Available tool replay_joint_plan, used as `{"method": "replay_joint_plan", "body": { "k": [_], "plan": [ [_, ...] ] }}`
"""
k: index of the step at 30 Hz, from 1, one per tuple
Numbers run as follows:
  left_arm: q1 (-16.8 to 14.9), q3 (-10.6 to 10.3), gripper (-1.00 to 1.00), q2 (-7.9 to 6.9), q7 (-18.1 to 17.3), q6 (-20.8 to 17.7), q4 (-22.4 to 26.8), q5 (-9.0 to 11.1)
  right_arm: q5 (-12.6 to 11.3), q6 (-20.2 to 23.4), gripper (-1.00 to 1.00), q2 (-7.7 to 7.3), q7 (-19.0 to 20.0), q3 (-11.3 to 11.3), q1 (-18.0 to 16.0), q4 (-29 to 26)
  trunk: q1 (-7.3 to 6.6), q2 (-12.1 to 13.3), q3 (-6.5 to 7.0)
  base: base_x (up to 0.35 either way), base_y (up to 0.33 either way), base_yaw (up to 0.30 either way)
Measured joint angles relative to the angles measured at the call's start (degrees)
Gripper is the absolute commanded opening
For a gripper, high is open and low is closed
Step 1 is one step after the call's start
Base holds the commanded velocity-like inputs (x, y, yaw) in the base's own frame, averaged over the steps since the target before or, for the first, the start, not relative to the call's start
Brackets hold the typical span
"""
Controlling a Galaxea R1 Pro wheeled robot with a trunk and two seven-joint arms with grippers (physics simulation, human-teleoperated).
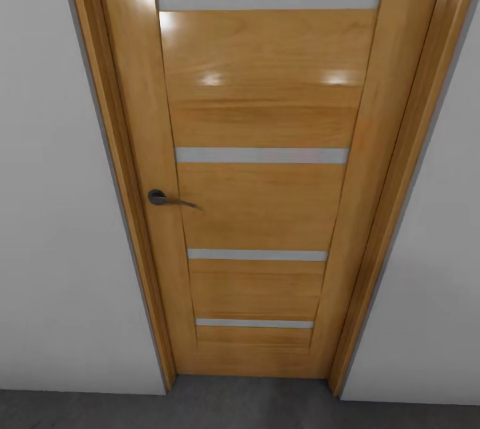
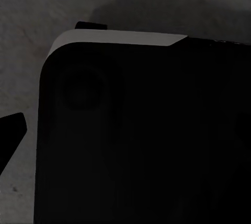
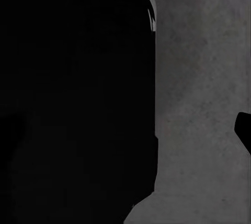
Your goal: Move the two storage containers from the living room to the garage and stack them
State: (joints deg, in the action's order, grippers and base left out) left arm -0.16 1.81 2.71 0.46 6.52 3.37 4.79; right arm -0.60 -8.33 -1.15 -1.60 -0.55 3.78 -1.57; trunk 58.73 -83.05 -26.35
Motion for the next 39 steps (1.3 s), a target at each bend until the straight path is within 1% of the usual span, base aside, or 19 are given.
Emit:
{"method": "replay_joint_plan", "body": {
  "k": [4,15,23,35,39],
  "plan": [
    [0.0,0.0,1.0,0.0,0.0,0.0,0.0,0.0,0.1,-0.2,1.0,0.0,-0.1,0.1,0.0,-0.1,0.0,0.0,0.0,0.0,0.055,0.0],
    [0.0,0.0,1.0,-0.05,0.0,0.0,0.0,0.3,0.2,-0.4,1.0,0.0,-0.1,0.2,0.0,-0.2,0.0,0.0,0.0,0.0,0.208,0.0],
    [0.0,0.0,1.0,-0.09,0.0,0.0,0.0,1.1,0.4,-0.3,1.0,0.0,0.0,0.3,0.0,-0.2,0.0,0.0,0.0,0.0,0.026,0.0],
    [0.0,0.0,1.0,-0.03,-0.1,0.0,0.0,1.3,0.6,0.0,1.0,-0.06,0.5,0.4,0.0,-0.3,0.0,0.0,0.0,0.0,0.0,0.0],
    [0.0,0.0,1.0,-0.01,-0.1,0.0,0.0,1.2,2.0,0.1,1.0,-0.14,0.7,0.6,0.0,-0.3,0.0,0.0,0.0,0.0,0.0,0.0]
  ]
}}
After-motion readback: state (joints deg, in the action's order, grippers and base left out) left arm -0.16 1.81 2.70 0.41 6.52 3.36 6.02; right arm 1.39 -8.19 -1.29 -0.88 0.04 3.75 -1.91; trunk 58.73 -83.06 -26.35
